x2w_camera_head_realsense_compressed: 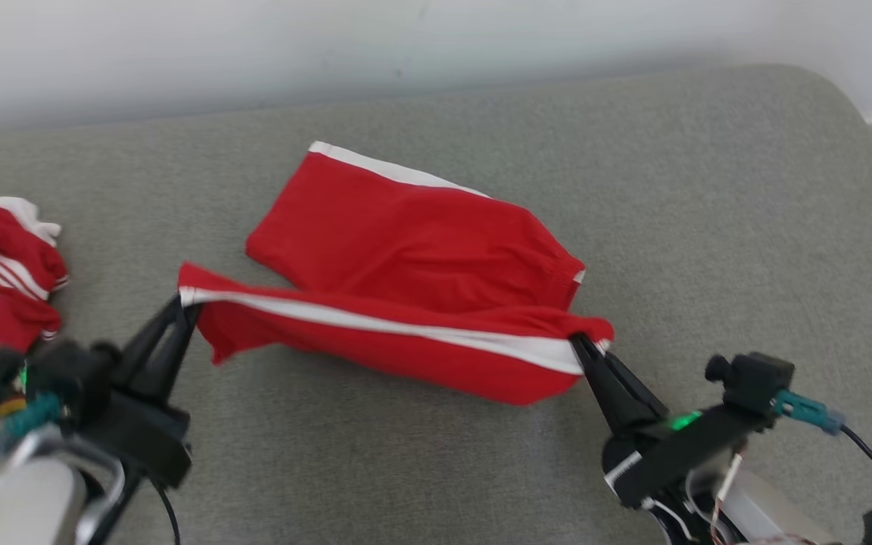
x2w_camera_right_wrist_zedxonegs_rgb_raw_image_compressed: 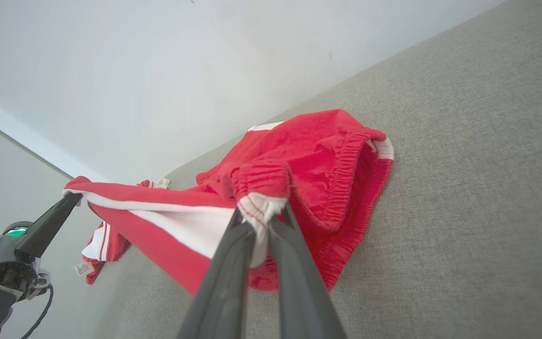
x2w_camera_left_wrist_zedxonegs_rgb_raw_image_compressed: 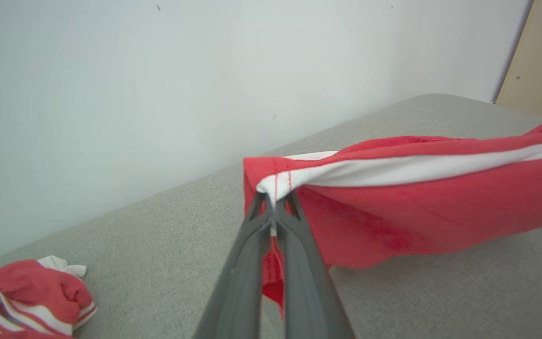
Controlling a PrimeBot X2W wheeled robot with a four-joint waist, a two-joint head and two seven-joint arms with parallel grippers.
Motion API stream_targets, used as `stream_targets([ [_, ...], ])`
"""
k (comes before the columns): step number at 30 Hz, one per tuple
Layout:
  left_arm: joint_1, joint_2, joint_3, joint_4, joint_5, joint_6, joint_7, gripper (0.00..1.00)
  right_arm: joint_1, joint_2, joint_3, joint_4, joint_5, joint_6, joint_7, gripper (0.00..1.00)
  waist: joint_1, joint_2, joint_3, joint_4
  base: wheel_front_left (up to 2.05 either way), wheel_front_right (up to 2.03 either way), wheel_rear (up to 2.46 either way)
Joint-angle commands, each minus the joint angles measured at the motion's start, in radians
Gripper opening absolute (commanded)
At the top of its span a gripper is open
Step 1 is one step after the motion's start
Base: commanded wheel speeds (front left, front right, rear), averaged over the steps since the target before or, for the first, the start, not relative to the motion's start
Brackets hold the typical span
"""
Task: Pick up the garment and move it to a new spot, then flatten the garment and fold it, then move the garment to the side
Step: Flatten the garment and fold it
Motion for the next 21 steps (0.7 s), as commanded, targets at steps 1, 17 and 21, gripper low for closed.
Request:
stream_targets([
  [1,-0.041,0.027,-0.007,0.011,0.012,-0.013,0.022,0.00,-0.025,0.026,-0.003,0.009,0.008,-0.001,-0.004,0.00,-0.0001,-0.0001,0.047,-0.046,0.00,0.00,0.00],
  [17,-0.451,0.176,-0.151,0.243,-0.071,-0.049,0.185,0.00,-0.300,0.211,0.020,0.206,0.069,-0.001,-0.033,0.00,-0.0001,-0.0001,0.200,-0.217,0.00,0.00,0.00],
  [21,-0.547,0.214,-0.232,0.301,-0.103,-0.049,0.213,0.00,-0.359,0.250,0.041,0.241,0.094,-0.001,-0.038,0.00,-0.0001,-0.0001,0.233,-0.246,0.00,0.00,0.00],
])
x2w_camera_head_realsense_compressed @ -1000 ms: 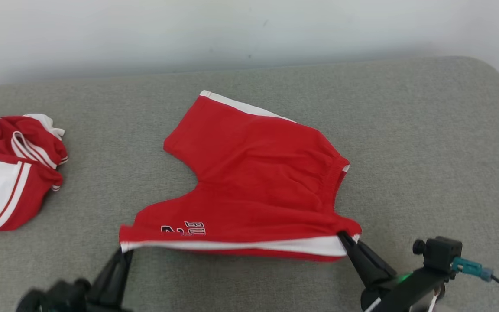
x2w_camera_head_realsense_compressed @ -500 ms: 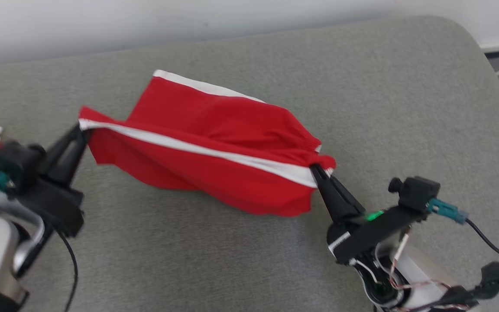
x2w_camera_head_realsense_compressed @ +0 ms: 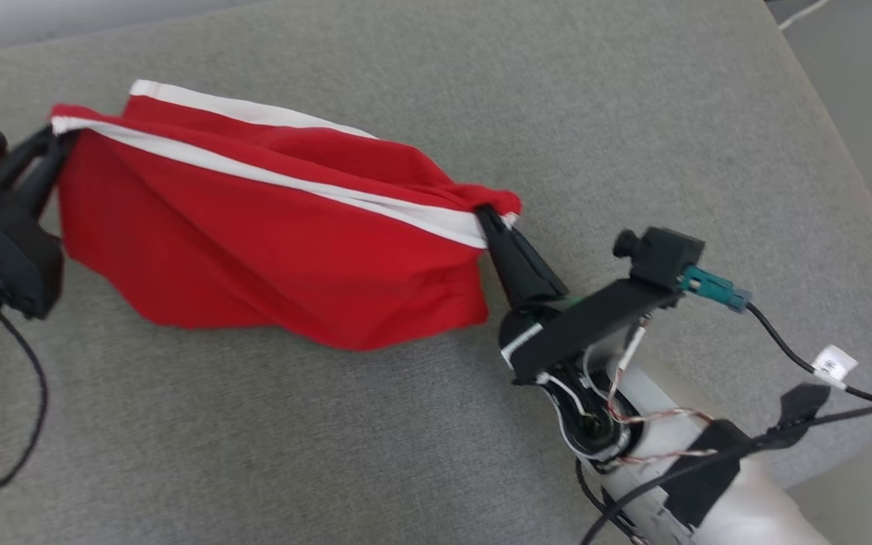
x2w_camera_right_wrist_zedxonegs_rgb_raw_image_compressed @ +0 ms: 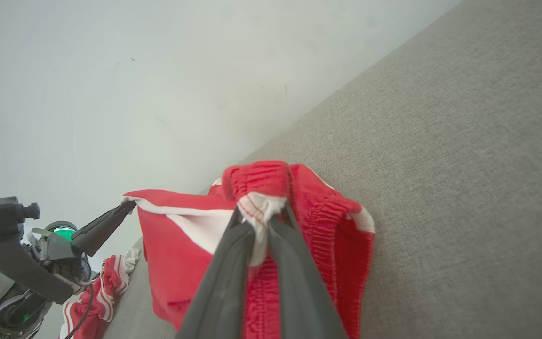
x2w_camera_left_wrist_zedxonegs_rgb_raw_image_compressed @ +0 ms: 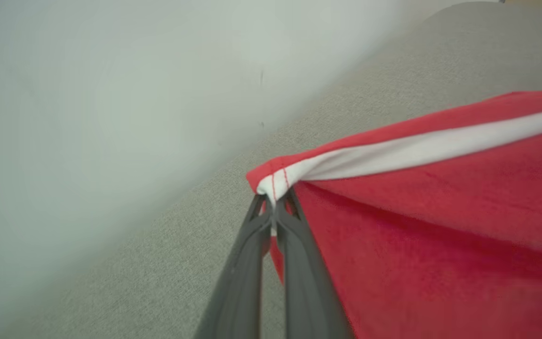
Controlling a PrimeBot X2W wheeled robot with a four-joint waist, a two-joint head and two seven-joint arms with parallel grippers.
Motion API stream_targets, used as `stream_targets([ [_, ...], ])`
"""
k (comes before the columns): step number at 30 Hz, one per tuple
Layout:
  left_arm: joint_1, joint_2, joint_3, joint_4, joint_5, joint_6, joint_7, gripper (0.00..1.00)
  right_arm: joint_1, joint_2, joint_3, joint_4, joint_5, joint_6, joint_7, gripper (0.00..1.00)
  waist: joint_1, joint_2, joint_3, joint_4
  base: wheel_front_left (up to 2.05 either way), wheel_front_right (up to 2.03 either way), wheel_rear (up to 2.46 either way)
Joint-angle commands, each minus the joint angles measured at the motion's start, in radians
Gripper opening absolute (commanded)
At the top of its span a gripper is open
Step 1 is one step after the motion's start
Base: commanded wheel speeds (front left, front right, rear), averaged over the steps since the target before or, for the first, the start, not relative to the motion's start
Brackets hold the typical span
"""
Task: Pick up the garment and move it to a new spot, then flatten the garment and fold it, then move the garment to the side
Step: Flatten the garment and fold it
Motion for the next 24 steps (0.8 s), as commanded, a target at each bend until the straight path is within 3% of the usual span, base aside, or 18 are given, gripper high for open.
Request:
stream_targets([
  [1,-0.041,0.020,-0.027,0.024,-0.014,0.001,0.007,0.00,-0.030,0.011,0.005,0.016,0.011,-0.001,-0.007,0.00,-0.0002,-0.0002,0.056,-0.051,0.00,0.00,0.00],
  [15,-0.281,0.079,-0.243,0.213,-0.096,0.001,0.025,0.00,-0.137,0.093,0.025,0.105,0.066,-0.001,-0.030,0.00,-0.0002,-0.0002,0.126,-0.117,0.00,0.00,0.00],
  [24,-0.377,0.074,-0.357,0.311,-0.120,0.001,-0.004,0.00,-0.161,0.111,-0.008,0.125,0.057,-0.001,-0.032,0.00,-0.0002,-0.0002,0.153,-0.135,0.00,0.00,0.00],
])
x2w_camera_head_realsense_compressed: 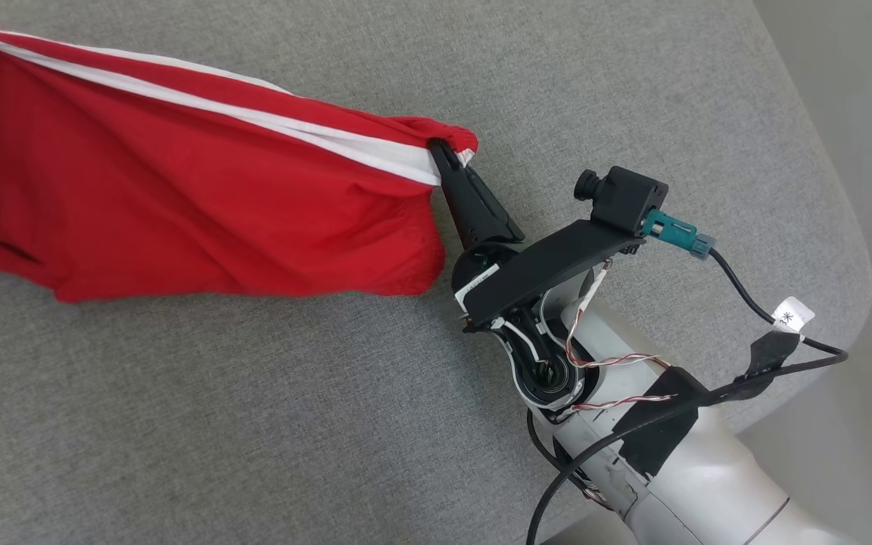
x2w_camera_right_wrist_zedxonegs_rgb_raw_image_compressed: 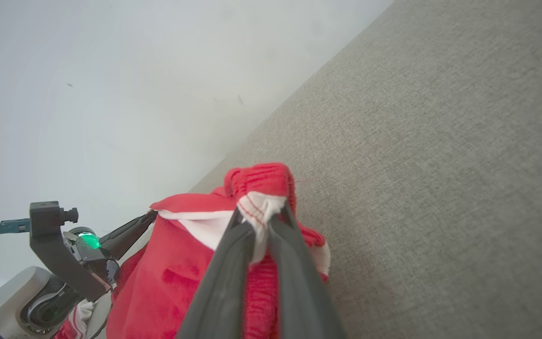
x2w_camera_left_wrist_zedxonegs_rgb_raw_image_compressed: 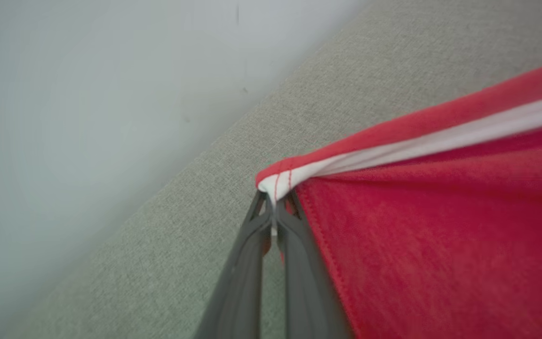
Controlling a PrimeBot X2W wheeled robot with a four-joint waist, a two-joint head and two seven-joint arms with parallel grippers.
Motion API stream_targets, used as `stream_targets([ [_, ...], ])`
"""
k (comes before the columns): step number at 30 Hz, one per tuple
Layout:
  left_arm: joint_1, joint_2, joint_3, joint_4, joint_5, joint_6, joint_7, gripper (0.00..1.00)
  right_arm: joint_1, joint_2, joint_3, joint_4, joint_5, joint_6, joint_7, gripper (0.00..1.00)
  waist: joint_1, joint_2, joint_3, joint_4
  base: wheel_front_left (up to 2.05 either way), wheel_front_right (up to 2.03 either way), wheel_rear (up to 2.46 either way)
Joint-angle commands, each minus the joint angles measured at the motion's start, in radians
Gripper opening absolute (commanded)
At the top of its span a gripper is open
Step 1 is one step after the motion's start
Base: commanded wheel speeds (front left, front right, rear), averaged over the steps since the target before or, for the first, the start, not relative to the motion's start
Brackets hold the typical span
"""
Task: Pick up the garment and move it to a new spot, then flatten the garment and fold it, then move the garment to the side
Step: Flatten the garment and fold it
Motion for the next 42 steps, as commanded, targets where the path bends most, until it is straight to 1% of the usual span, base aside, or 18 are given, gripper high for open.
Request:
stream_targets([
  [1,-0.011,0.013,-0.009,0.019,-0.003,0.002,-0.003,0.00,-0.005,-0.005,-0.005,0.007,-0.006,-0.001,-0.007,0.00,-0.0001,-0.0002,0.005,-0.002,0.00,0.00,0.00],
  [3,-0.022,0.010,-0.029,0.037,-0.014,0.002,-0.014,0.00,-0.004,-0.004,-0.002,0.001,-0.007,-0.001,-0.007,0.00,-0.0001,-0.0002,0.007,0.000,0.00,0.00,0.00],
  [4,-0.027,0.007,-0.039,0.044,-0.017,0.002,-0.023,0.26,-0.001,-0.003,-0.002,-0.003,-0.006,-0.001,-0.007,0.27,-0.0001,-0.0002,0.007,0.002,0.00,0.00,0.00],
  [5,-0.028,0.003,-0.048,0.052,-0.021,0.002,-0.032,0.38,0.001,-0.003,-0.004,-0.006,-0.008,-0.001,-0.007,0.71,-0.0001,-0.0002,0.006,0.005,0.00,0.00,0.00],
  [6,-0.029,-0.001,-0.057,0.057,-0.027,0.002,-0.040,0.45,0.004,-0.003,-0.006,-0.007,-0.012,-0.001,-0.007,1.00,-0.0001,-0.0002,0.003,0.008,0.00,0.00,0.00],
  [7,-0.031,-0.006,-0.065,0.062,-0.030,0.002,-0.052,0.82,0.007,-0.003,-0.007,-0.004,-0.020,-0.001,-0.007,1.00,-0.0001,-0.0002,0.000,0.012,0.00,0.00,0.00],
  [8,-0.032,-0.010,-0.072,0.070,-0.031,0.002,-0.061,1.00,0.007,-0.002,-0.004,0.002,-0.032,-0.001,-0.006,1.00,-0.0001,-0.0002,-0.005,0.015,0.00,0.00,0.00],
  [14,-0.002,-0.037,-0.100,0.092,-0.061,0.002,-0.130,1.00,0.041,-0.004,-0.034,0.029,-0.148,-0.001,-0.004,1.00,-0.0001,-0.0002,-0.049,0.042,0.00,0.00,0.00],
  [17,0.022,-0.056,-0.095,0.100,-0.080,0.001,-0.177,1.00,0.077,-0.026,-0.069,0.015,-0.217,-0.001,-0.004,1.00,-0.0001,-0.0002,-0.080,0.058,0.00,0.00,0.00],
  [18,0.063,-0.071,-0.086,0.097,-0.097,0.017,-0.241,1.00,0.146,-0.047,-0.137,-0.029,-0.329,-0.001,-0.004,1.00,-0.0001,-0.0002,-0.124,0.080,0.00,0.00,0.00],
  [19,0.063,-0.071,-0.086,0.097,-0.097,0.017,-0.241,1.00,0.146,-0.047,-0.137,-0.029,-0.329,-0.001,-0.004,1.00,-0.0001,-0.0002,-0.124,0.080,0.00,0.00,0.00],
  [20,0.088,-0.081,-0.076,0.088,-0.109,0.027,-0.272,1.00,0.173,-0.056,-0.176,-0.071,-0.399,-0.001,-0.005,1.00,-0.0001,-0.0002,-0.143,0.090,0.00,0.00,0.00],
  [21,0.088,-0.081,-0.076,0.088,-0.109,0.027,-0.272,1.00,0.173,-0.056,-0.176,-0.071,-0.399,-0.001,-0.005,1.00,-0.0001,-0.0002,-0.143,0.090,0.00,0.00,0.00],
  [23,0.117,-0.084,-0.075,0.080,-0.114,0.037,-0.294,1.00,0.214,-0.068,-0.204,-0.107,-0.481,-0.001,-0.004,1.00,-0.0001,-0.0002,-0.161,0.099,0.00,0.00,0.00],
  [32,0.270,-0.106,-0.005,0.006,-0.163,0.124,-0.350,1.00,0.390,-0.046,-0.328,-0.208,-0.617,-0.001,-0.005,1.00,-0.0001,-0.0002,-0.237,0.124,0.00,0.00,0.00],
  [34,0.328,-0.116,0.043,-0.040,-0.171,0.163,-0.353,1.00,0.435,-0.049,-0.369,-0.240,-0.665,-0.001,-0.005,1.00,-0.0001,-0.0002,-0.255,0.132,0.00,0.00,0.00],
  [38,0.418,-0.136,0.106,-0.100,-0.168,0.195,-0.352,1.00,0.512,-0.040,-0.448,-0.304,-0.749,-0.001,-0.005,1.00,-0.0001,-0.0002,-0.269,0.151,0.00,0.00,0.00],
  [42,0.482,-0.167,0.163,-0.139,-0.138,0.222,-0.351,1.00,0.589,-0.020,-0.500,-0.359,-0.771,-0.001,-0.005,1.00,-0.0001,-0.0002,-0.272,0.167,0.00,0.00,0.00],
])
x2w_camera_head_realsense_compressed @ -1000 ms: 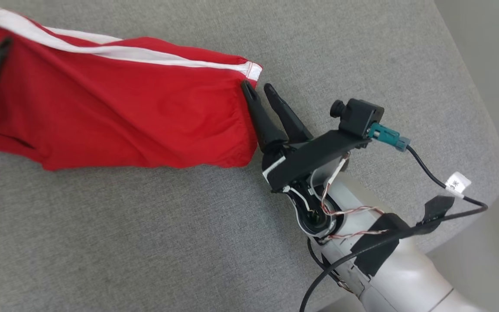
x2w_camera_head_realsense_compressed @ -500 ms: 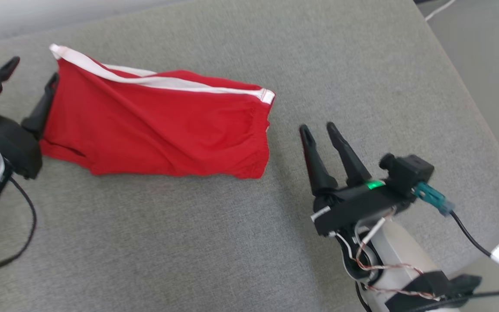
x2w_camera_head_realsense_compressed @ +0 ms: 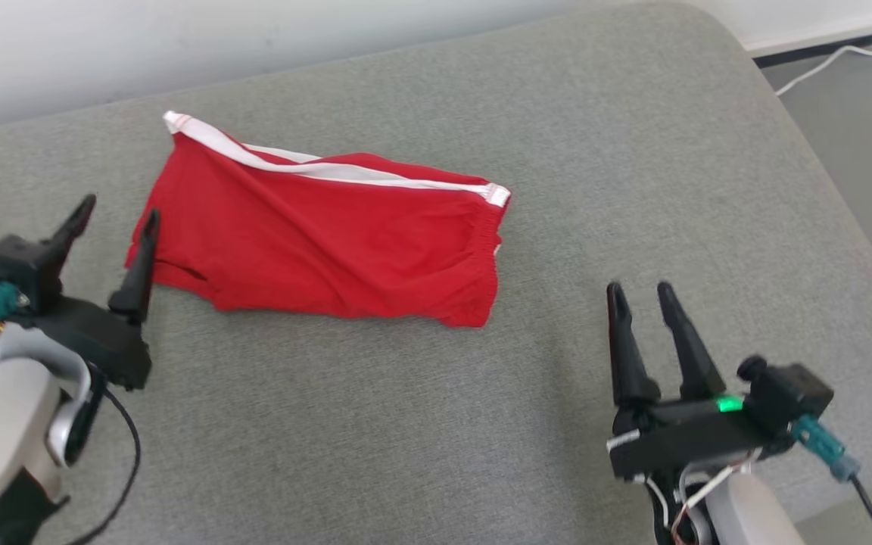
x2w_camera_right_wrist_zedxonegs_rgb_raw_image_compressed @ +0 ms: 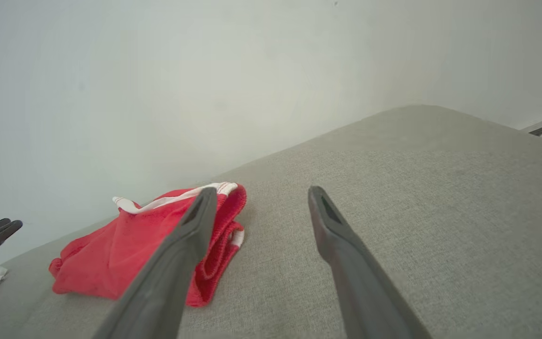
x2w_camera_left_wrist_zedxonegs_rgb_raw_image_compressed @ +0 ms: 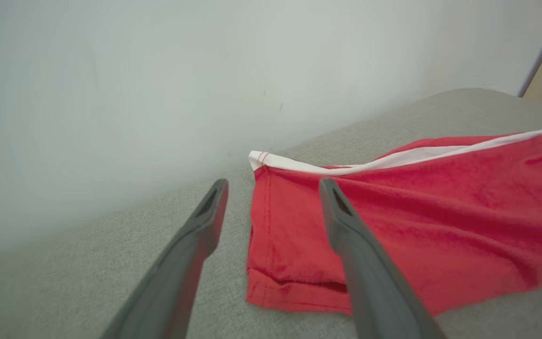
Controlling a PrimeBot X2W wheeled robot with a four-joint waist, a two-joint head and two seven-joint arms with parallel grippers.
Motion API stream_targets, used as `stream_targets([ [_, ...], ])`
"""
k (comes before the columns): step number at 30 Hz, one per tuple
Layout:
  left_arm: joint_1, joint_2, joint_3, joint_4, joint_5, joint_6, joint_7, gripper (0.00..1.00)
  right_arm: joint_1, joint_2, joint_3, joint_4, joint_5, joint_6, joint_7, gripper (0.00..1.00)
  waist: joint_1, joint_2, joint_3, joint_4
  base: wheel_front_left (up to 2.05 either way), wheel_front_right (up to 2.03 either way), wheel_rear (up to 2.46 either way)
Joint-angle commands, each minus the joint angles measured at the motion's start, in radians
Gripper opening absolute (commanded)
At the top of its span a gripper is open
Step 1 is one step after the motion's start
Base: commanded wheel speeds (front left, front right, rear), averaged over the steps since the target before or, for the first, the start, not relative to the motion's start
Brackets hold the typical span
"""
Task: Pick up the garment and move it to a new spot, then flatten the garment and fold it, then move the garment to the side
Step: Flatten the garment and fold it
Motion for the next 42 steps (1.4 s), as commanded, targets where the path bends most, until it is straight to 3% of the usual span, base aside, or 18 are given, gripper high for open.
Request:
stream_targets([
  [1,0.032,-0.011,0.019,-0.008,0.015,0.009,-0.004,1.00,0.019,0.002,-0.005,-0.010,-0.009,-0.001,-0.001,1.00,0.0002,0.0001,-0.005,0.010,0.00,0.00,0.00],
  [5,0.075,-0.048,0.064,-0.003,0.041,0.007,-0.004,1.00,0.042,0.009,-0.003,-0.009,-0.036,-0.001,-0.001,1.00,0.0002,0.0001,-0.008,0.015,0.00,0.00,0.00],
  [15,0.038,-0.119,0.136,0.151,0.044,-0.068,-0.004,1.00,0.035,0.012,0.006,-0.012,-0.039,-0.001,-0.001,1.00,0.0002,0.0001,0.019,-0.009,0.00,0.00,0.00],
  [28,-0.057,-0.121,0.160,0.389,0.070,-0.120,-0.004,1.00,0.017,0.019,0.017,-0.006,-0.026,-0.001,-0.001,1.00,0.0002,0.0001,0.082,-0.072,0.00,0.00,0.00],
  [33,-0.067,-0.150,0.135,0.468,0.087,-0.135,-0.001,1.00,0.015,0.020,0.014,-0.003,-0.031,-0.001,-0.001,1.00,0.0002,0.0001,0.083,-0.072,0.00,0.00,0.00],
  [34,-0.068,-0.156,0.130,0.483,0.088,-0.135,-0.001,0.49,0.013,0.020,0.016,-0.004,-0.032,-0.001,-0.001,1.00,0.0002,0.0001,0.082,-0.072,0.00,0.00,0.00],
  [35,-0.069,-0.163,0.126,0.496,0.089,-0.140,-0.001,0.22,0.014,0.020,0.015,-0.004,-0.034,-0.001,-0.001,1.00,0.0002,0.0001,0.079,-0.069,0.00,0.00,0.00],
  [36,-0.071,-0.169,0.125,0.507,0.088,-0.143,-0.001,0.00,0.015,0.020,0.015,-0.004,-0.036,-0.001,-0.001,1.00,0.0002,0.0001,0.077,-0.067,0.00,0.00,0.00],
  [42,-0.055,-0.204,0.120,0.528,0.096,-0.155,-0.001,0.00,0.023,0.020,0.013,-0.002,-0.042,-0.001,-0.001,1.00,0.0002,0.0001,0.047,-0.043,0.00,0.00,0.00],
])
